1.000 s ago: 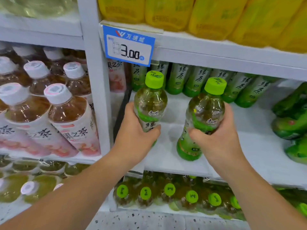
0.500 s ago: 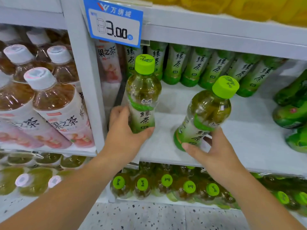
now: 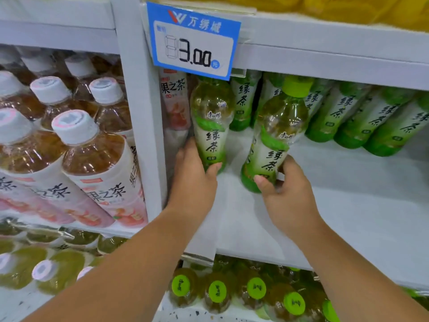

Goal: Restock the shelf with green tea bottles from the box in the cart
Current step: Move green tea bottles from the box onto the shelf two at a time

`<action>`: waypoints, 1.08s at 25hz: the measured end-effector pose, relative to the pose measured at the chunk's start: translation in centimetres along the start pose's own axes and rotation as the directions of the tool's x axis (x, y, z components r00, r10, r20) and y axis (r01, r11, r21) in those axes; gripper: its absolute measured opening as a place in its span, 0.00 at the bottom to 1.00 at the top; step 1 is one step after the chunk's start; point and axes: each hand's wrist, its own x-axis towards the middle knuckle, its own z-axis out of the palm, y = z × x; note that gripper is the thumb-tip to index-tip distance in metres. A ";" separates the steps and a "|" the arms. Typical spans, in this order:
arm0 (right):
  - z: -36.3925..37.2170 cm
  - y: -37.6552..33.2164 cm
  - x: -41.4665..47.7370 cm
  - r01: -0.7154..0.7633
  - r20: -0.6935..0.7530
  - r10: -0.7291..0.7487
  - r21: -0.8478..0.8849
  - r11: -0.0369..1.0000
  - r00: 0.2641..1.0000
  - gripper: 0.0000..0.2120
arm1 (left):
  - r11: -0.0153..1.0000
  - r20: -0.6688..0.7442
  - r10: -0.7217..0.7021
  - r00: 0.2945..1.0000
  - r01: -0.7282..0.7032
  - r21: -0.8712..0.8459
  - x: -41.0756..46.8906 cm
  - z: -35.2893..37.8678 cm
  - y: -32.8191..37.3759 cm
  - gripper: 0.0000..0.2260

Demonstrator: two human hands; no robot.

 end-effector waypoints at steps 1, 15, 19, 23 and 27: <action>0.6 0.0 1.1 0.018 -0.020 -0.018 -0.009 1.000 1.000 0.20 | 1.000 -0.025 -0.016 1.000 0.016 -0.001 0.9 0.3 0.1 0.23; 4.6 0.9 8.9 0.006 -0.016 -0.005 0.086 0.996 1.000 0.22 | 0.995 -0.022 -0.093 0.995 0.093 -0.020 5.0 3.0 -1.3 0.21; 4.7 1.2 8.5 0.019 -0.025 -0.018 0.048 0.999 1.000 0.22 | 0.995 -0.026 -0.097 0.995 0.097 0.032 4.8 3.0 -1.7 0.23; 4.4 1.0 8.2 0.017 -0.006 -0.017 -0.015 1.000 1.000 0.24 | 0.994 -0.051 -0.081 0.995 0.085 0.075 4.6 3.3 -1.7 0.24; 4.4 1.4 8.4 -0.026 -0.009 0.026 -0.028 0.999 1.000 0.23 | 0.992 -0.071 -0.054 0.996 0.062 0.107 4.8 3.5 -1.6 0.22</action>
